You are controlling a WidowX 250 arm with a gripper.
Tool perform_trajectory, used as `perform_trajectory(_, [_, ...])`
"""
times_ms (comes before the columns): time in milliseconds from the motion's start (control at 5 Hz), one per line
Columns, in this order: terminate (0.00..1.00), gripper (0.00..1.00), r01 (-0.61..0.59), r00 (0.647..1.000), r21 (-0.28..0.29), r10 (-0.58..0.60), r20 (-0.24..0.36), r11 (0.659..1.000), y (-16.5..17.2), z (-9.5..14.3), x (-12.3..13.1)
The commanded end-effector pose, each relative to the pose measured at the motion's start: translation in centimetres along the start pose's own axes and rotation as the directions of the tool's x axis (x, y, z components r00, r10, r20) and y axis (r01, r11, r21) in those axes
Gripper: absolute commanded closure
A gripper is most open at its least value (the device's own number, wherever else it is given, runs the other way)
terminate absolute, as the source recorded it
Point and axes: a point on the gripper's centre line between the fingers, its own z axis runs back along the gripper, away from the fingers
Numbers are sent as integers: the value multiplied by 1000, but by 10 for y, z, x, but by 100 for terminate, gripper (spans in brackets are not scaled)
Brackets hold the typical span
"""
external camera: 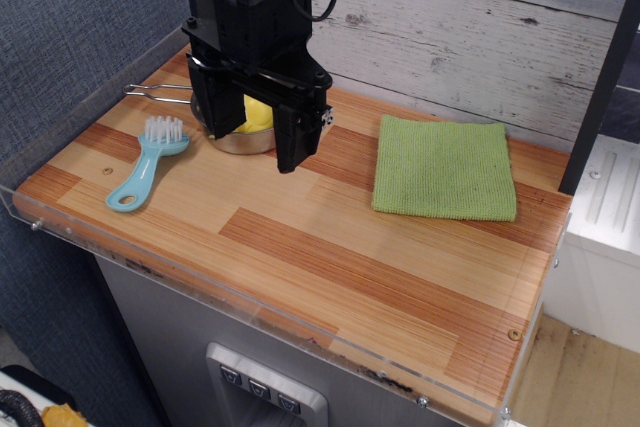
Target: Put the pepper in front of the cloth.
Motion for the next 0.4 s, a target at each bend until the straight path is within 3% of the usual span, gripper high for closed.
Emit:
perform_trajectory(0, [0, 0, 0, 1000, 0, 0, 0, 1000, 0, 0, 0])
perform_trajectory(200, [0, 0, -53, 998, 18, 54, -30, 998, 30, -11, 1])
